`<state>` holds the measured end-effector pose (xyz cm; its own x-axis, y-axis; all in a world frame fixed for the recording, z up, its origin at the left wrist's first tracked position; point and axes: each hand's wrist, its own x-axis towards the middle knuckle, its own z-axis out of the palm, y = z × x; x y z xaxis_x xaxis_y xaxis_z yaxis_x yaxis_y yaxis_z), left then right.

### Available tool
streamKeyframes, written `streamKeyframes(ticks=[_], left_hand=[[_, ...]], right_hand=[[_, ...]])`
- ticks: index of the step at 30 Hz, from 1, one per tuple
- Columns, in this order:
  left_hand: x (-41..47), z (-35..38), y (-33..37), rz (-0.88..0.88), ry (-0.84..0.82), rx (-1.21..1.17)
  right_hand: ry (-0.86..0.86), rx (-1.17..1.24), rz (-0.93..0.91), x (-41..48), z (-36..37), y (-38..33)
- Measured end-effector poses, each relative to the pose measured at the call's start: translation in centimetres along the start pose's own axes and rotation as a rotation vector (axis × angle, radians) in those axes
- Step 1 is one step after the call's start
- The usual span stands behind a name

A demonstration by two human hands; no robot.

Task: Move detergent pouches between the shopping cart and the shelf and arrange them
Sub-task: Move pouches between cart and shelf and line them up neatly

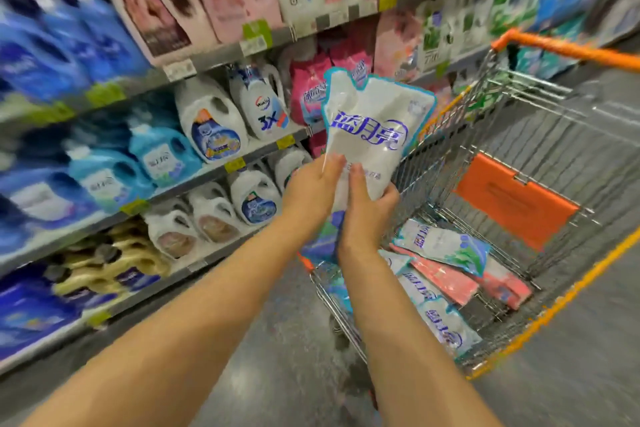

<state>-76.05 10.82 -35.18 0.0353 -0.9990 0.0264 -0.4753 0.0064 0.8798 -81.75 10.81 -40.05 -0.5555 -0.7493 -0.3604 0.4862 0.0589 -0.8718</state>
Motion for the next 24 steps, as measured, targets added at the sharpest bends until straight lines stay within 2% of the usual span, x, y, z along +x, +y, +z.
streamKeyframes(ticks=[4,8,11,15,19,24], left_hand=[[-1.9,-10.3,2.3,0.151,0.084,0.064],[-3.9,-19.4,4.5,0.286,0.201,0.009],[-4.8,-25.0,5.6,0.394,0.285,-0.117],[-3.8,-32.1,7.1,0.491,0.375,-0.167],[-0.9,-37.5,7.9,0.510,0.319,-0.278],[5.9,-45.1,8.8,0.571,0.374,-0.275]], right_hand=[[-0.053,0.104,-0.171,-8.5,6.6,-1.6],[-0.137,0.155,-0.298,-15.9,12.2,-3.9],[-0.188,0.127,-0.413,-19.9,16.0,-5.6],[-0.333,0.136,-0.523,-23.4,22.1,-7.9],[-0.424,0.125,-0.598,-24.4,28.2,-9.3],[-0.572,0.157,-0.681,-24.2,38.8,-11.0]])
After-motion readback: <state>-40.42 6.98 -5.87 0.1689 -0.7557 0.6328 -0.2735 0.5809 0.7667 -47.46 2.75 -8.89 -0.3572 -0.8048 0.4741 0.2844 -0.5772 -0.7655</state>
